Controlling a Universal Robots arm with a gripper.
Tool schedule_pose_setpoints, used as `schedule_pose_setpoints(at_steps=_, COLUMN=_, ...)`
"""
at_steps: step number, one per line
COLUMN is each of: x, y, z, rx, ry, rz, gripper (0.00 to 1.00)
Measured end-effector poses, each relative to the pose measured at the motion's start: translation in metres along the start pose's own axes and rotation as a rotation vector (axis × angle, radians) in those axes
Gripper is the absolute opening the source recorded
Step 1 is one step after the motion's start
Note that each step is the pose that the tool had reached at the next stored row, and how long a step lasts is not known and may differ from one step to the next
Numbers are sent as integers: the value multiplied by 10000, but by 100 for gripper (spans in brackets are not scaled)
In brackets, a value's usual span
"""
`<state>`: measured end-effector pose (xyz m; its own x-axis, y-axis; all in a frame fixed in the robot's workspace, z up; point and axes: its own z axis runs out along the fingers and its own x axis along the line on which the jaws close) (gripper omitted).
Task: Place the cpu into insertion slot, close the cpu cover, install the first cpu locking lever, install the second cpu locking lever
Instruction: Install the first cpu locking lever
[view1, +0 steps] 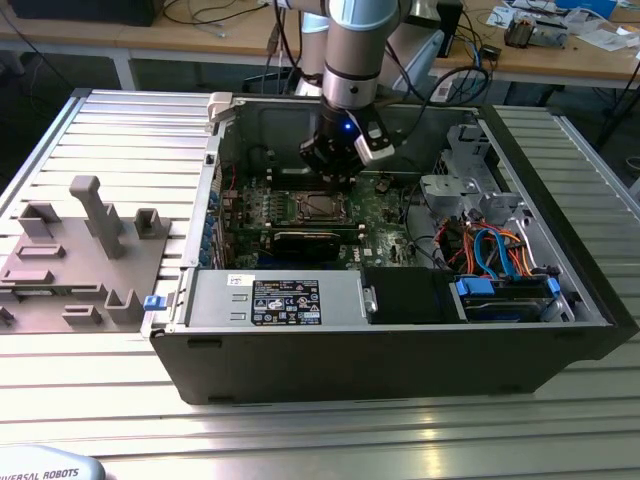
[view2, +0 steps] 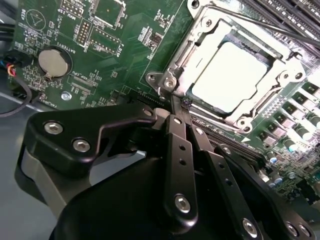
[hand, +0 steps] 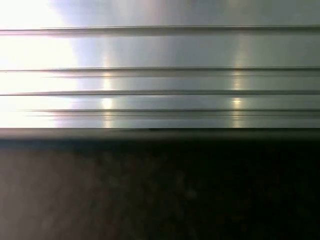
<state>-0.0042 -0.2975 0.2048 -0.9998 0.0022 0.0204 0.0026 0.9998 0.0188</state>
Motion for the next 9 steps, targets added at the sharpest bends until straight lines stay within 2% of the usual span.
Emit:
schedule_pose_setpoints(at_steps=3, x=2, y=0, z=-58, rx=-22, ry=-9, rz=-1, gripper=11)
schedule_pose_setpoints(at_steps=5, x=2, y=-4, z=-68, rx=-40, ry=-16, rz=-3, gripper=11)
schedule_pose_setpoints(at_steps=7, x=7, y=-40, z=-70, rx=-51, ry=-19, rz=-3, gripper=11)
schedule_pose_setpoints(at_steps=9, x=7, y=-109, z=-71, rx=-54, ry=-19, rz=-2, gripper=11)
